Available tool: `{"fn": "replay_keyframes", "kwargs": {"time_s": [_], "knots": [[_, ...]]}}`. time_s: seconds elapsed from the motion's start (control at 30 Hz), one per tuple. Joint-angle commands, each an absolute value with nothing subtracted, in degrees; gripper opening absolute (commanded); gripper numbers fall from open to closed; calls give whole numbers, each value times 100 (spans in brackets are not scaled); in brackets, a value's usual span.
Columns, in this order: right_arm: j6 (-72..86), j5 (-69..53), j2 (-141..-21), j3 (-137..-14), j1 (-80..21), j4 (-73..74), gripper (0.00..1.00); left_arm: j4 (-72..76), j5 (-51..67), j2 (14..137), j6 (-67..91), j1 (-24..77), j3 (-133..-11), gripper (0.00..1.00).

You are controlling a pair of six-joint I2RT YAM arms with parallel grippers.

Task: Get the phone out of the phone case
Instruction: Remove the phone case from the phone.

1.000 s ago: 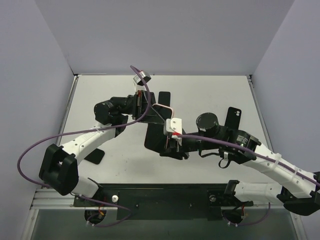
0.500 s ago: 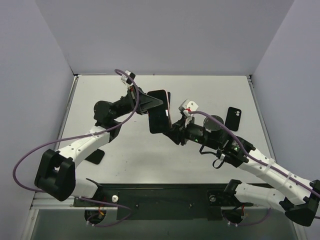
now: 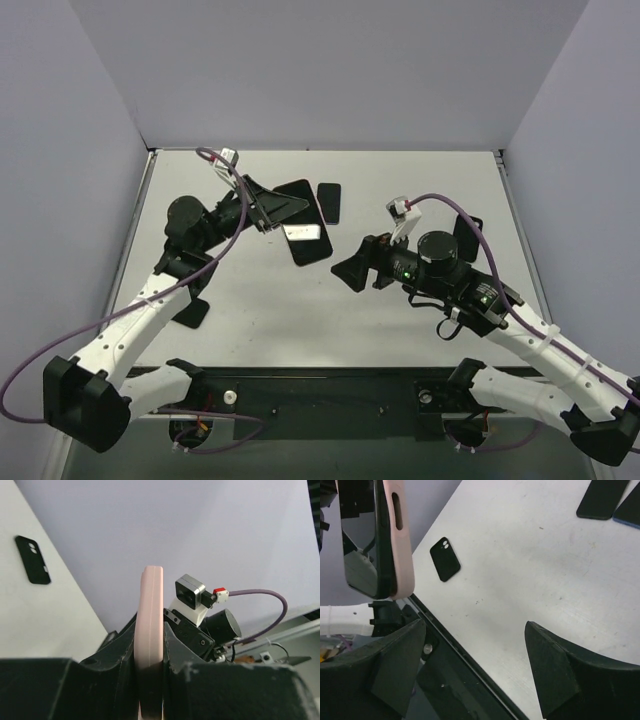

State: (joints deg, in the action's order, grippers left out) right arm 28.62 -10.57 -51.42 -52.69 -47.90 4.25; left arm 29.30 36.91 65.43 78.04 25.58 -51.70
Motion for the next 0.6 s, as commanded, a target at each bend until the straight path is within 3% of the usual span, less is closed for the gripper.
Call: {"fn": "replay_keyframes", "kwargs": {"time_s": [0.0,0.13,0.57], "knots": [[4092,-1509,-5203,-5230,-4694,47,71,2014,2718,5951,6733,2373,-5063,0],[5357,-2513,-5378,-5002,-4676,-1638,53,1662,2593,5783,6425,2215,-4878,0],[6310,-2637,-5950,-4738,-4614,-2829,52,2223,2909,5687,7040,2092,-4500,0]]}}
